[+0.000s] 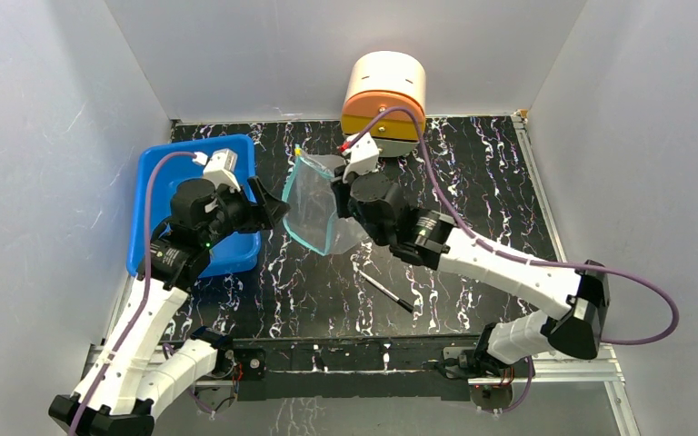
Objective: Place the food in the zip-top bag and seal the zipper
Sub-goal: Open the zipper of the food storage bag.
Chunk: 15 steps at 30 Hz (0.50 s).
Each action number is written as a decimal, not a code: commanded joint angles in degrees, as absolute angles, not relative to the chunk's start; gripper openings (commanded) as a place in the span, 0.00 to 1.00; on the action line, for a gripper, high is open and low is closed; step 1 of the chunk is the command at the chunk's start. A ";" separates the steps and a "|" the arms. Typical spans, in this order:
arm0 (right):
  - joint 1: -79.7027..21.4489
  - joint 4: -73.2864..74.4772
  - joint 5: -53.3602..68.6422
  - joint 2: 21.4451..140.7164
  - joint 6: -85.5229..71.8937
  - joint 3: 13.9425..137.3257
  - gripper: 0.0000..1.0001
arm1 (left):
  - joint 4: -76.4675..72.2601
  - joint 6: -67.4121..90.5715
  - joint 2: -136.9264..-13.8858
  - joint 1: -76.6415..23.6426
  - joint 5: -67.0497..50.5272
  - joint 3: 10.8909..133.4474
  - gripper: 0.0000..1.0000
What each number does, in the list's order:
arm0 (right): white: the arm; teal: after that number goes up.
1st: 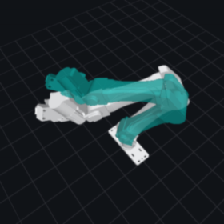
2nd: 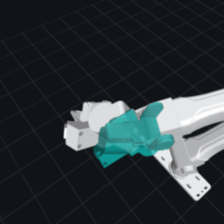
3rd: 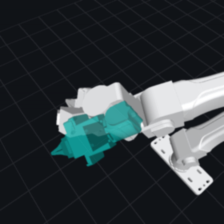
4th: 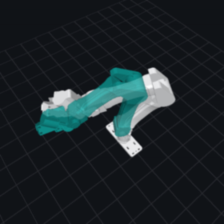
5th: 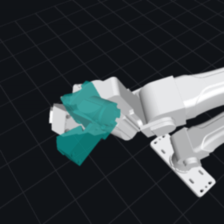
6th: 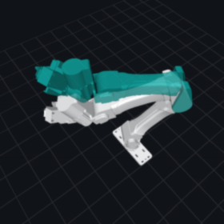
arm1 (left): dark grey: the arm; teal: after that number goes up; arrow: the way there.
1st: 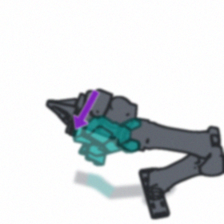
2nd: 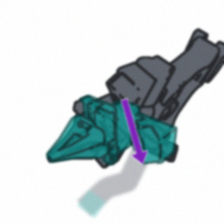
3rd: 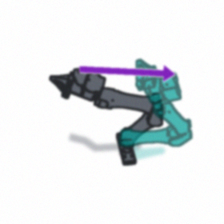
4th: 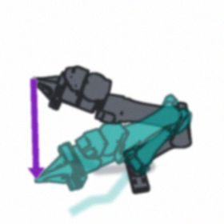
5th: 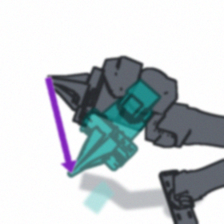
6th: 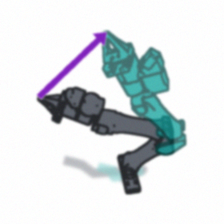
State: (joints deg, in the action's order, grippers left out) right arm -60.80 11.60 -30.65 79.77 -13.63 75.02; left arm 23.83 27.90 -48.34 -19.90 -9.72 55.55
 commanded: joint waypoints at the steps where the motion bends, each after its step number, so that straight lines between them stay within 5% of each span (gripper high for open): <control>1: -57.80 14.53 -31.15 75.33 -8.45 75.27 0.00 | 20.66 29.67 -47.41 -19.97 -16.45 59.75 0.70; 15: -53.42 24.50 -34.79 67.20 -8.23 71.36 0.00 | 18.82 30.72 -50.90 -19.97 -16.82 59.60 0.81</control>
